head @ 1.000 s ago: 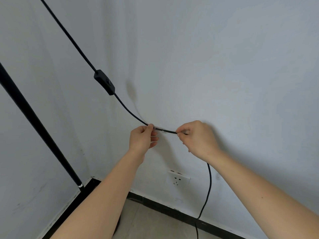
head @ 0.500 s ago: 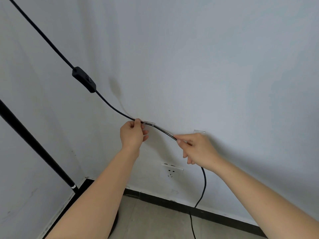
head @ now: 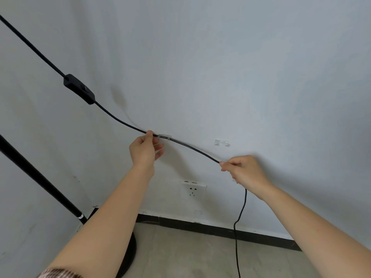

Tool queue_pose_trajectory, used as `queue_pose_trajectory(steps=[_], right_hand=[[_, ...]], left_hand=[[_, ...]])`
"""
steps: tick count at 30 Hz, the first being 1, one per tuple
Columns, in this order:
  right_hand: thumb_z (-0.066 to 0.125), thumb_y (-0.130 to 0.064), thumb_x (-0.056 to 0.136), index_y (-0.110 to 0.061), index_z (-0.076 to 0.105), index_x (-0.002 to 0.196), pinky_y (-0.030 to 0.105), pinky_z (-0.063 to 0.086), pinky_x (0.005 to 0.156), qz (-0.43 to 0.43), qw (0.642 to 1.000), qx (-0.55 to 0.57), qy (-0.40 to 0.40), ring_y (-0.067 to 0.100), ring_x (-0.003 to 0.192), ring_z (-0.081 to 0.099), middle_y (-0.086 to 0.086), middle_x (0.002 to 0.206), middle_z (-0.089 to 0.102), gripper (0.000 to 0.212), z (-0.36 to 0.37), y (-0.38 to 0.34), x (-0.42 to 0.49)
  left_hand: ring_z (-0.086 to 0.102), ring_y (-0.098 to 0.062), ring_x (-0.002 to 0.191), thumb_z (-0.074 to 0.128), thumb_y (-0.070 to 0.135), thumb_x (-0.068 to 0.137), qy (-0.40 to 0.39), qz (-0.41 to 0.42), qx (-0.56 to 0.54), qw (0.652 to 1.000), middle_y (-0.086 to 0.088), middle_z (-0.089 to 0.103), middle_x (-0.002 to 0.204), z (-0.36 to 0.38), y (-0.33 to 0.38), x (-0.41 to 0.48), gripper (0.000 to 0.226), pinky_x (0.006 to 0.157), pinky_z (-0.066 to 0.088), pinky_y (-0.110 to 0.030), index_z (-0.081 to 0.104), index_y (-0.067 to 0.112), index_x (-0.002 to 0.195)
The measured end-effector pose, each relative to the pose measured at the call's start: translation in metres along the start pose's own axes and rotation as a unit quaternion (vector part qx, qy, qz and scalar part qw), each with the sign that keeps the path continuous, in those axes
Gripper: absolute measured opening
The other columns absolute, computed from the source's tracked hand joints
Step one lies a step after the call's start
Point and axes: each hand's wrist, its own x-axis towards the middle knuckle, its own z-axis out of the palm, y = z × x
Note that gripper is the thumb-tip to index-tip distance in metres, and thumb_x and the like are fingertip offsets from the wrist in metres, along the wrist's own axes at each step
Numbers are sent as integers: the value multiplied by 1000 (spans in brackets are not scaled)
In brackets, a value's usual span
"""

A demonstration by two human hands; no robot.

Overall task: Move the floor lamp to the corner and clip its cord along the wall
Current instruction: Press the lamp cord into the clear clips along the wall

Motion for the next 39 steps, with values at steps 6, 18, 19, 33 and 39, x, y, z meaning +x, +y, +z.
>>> queue_pose_trajectory(steps=[6, 18, 19, 33, 39], right_hand=[[67, -28, 85, -5, 72, 69, 23, 28, 46, -39, 998, -4, 47, 14, 48, 37, 1, 49, 49, 29, -1, -4, -2], [62, -25, 86, 9, 50, 60, 26, 21, 45, -95, 988, -99, 70, 16, 46, 23, 4, 48, 29, 44, -6, -16, -4], [62, -25, 85, 7, 51, 58, 23, 21, 41, -95, 988, -103, 71, 15, 42, 23, -1, 43, 28, 44, -7, -16, -3], [65, -11, 79, -21, 66, 69, 15, 41, 37, -82, 993, -8, 85, 9, 34, 52, 8, 57, 65, 14, -37, -28, -1], [66, -11, 81, -23, 69, 68, 21, 47, 38, -102, 986, -7, 134, 4, 38, 55, -13, 48, 64, 18, -34, -28, 5]], left_hand=[[65, -15, 66, 64, 39, 85, -90, -44, 23, 995, -2, 64, 80, 0, -9, -19, 26, 53, 57, -24, 59, 13, 83], [68, -12, 60, 69, 19, 84, -254, -124, 41, 958, -4, 71, 73, 48, -41, -62, 15, 59, 57, -22, 67, 6, 77], [68, -13, 59, 69, 15, 84, -242, -128, 31, 961, -5, 70, 69, 51, -41, -62, 15, 58, 57, -21, 66, 5, 74], [69, -14, 54, 70, 7, 82, -164, -168, -54, 970, -7, 72, 63, 73, -38, -66, 8, 53, 57, -19, 69, -1, 83], [70, -15, 54, 71, 11, 82, -167, -178, -31, 969, -5, 72, 60, 73, -36, -65, 10, 51, 57, -20, 70, 1, 82]])
